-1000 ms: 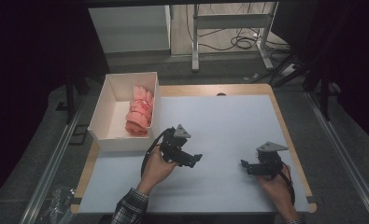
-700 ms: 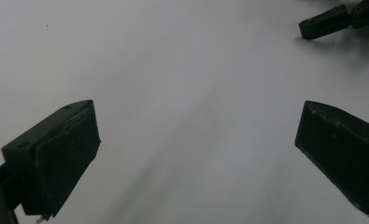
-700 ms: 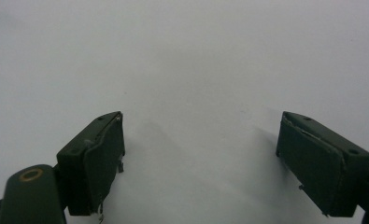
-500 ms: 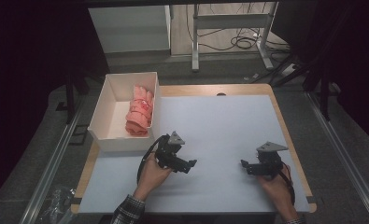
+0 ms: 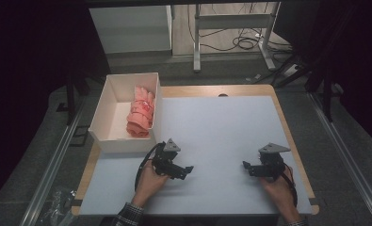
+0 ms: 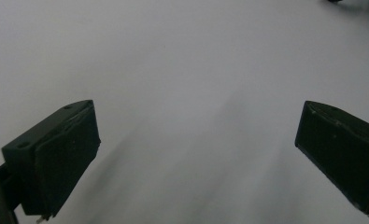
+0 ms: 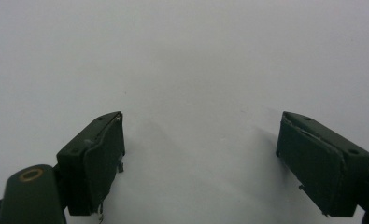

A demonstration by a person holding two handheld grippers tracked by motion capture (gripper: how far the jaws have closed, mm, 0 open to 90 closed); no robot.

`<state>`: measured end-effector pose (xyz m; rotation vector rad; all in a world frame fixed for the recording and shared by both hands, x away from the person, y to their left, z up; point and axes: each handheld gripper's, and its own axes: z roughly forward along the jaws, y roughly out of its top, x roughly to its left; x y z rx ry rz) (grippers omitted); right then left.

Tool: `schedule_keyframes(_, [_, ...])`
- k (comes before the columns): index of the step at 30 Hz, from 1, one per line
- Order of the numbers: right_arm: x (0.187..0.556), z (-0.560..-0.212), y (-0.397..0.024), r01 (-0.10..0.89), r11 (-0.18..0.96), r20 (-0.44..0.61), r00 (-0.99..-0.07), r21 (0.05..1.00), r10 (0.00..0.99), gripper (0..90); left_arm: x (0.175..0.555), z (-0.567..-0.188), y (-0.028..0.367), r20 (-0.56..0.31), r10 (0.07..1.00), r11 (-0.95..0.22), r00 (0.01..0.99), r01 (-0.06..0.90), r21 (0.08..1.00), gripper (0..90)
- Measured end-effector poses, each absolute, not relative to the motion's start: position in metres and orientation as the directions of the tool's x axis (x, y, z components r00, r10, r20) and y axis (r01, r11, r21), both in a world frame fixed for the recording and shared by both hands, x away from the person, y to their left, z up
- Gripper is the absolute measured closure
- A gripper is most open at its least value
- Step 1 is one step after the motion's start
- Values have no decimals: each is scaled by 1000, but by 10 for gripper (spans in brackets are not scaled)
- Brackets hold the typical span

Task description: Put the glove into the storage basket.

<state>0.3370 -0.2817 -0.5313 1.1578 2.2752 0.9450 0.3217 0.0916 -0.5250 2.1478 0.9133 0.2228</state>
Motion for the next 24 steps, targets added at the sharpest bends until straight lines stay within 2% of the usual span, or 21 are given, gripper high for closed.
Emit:
schedule_keyframes(9, [337, -531, -282, 539, 423, -58, -567, 728, 822, 156, 318, -537, 95, -115, 679, -455, 725, 539, 709, 1])
schedule_keyframes(19, [337, -531, -282, 539, 424, -58, -567, 728, 821, 155, 315, -547, 88, -35, 679, -517, 734, 511, 686, 0])
schedule_keyframes(24, [337, -531, -282, 539, 423, -58, -567, 728, 822, 156, 315, -547, 88, -34, 679, -517, 733, 511, 686, 0])
